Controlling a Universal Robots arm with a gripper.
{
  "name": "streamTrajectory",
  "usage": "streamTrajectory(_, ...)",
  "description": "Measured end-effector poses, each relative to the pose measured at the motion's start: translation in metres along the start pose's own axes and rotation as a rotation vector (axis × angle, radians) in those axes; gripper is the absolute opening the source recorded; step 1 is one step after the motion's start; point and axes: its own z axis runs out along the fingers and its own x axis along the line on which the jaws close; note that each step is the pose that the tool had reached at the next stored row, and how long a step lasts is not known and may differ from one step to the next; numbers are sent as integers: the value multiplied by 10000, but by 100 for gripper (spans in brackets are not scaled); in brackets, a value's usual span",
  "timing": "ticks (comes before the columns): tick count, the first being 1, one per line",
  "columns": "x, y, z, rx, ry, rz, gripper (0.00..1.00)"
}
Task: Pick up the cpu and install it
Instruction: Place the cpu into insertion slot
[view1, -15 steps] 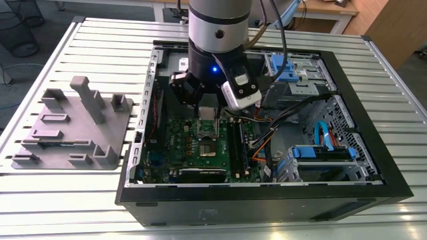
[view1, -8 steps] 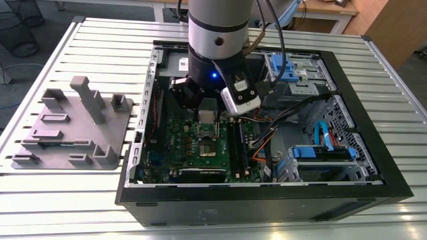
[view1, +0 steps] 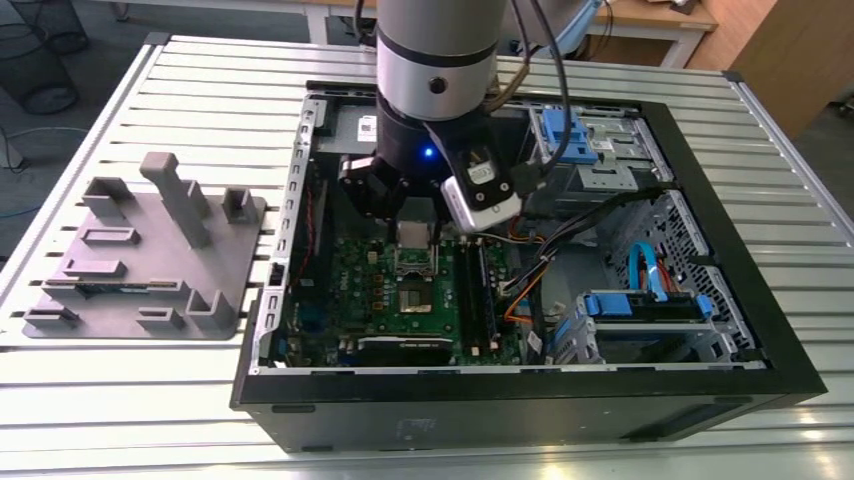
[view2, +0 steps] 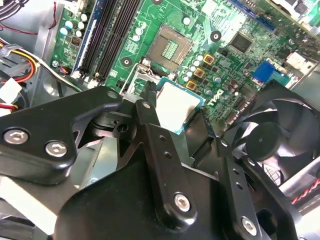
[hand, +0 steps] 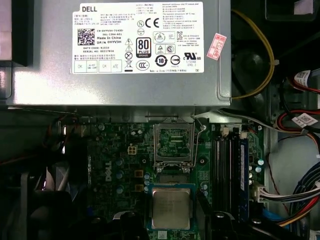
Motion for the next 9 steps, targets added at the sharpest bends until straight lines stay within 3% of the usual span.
streamTrajectory(9, -1, -31, 135, 2, 1, 1, 47)
